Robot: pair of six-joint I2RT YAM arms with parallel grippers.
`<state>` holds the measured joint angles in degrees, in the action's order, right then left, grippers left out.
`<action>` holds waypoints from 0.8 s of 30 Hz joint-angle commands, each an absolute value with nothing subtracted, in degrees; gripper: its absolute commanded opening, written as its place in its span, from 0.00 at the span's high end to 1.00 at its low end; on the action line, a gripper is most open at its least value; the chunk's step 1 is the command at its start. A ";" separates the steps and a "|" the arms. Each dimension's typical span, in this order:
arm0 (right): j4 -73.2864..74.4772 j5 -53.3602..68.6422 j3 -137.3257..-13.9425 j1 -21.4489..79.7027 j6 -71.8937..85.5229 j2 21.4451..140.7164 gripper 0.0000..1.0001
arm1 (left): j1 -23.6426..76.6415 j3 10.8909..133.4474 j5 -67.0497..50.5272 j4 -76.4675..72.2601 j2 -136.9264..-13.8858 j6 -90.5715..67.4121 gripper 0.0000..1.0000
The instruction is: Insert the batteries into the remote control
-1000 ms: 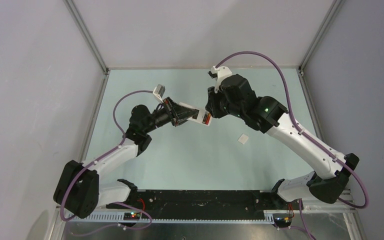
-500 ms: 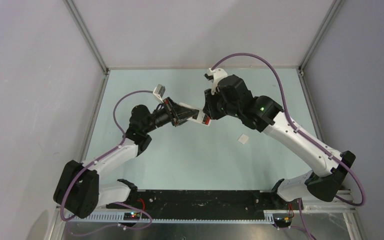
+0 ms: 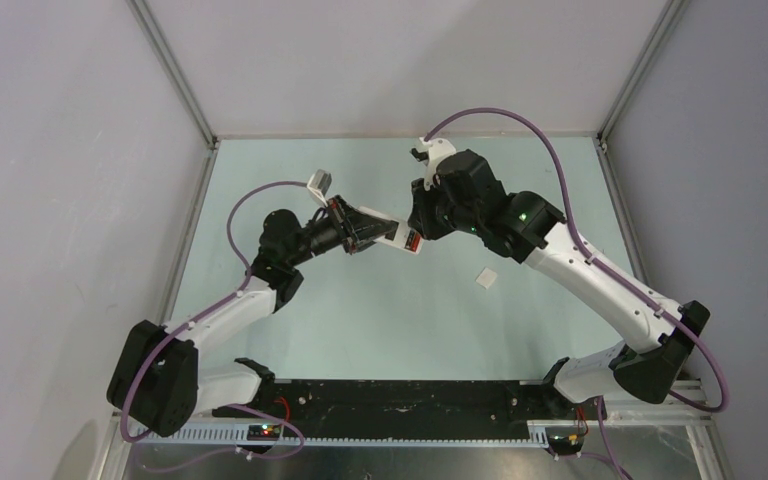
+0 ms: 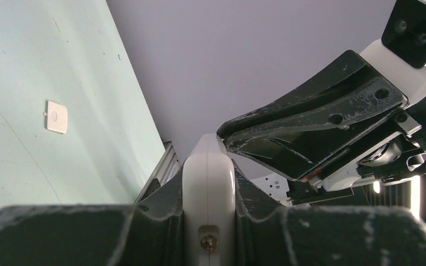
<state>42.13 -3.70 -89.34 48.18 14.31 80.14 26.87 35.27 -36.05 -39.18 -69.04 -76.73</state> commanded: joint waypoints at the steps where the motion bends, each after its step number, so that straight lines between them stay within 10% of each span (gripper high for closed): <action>1: 41.11 -2.29 -88.57 48.16 14.85 79.75 0.85 | 27.17 37.17 -35.90 -41.66 -68.85 -77.93 1.00; 24: 39.76 -3.62 -85.41 49.78 18.85 78.73 0.86 | 26.37 37.40 -32.66 -41.66 -68.57 -85.89 1.00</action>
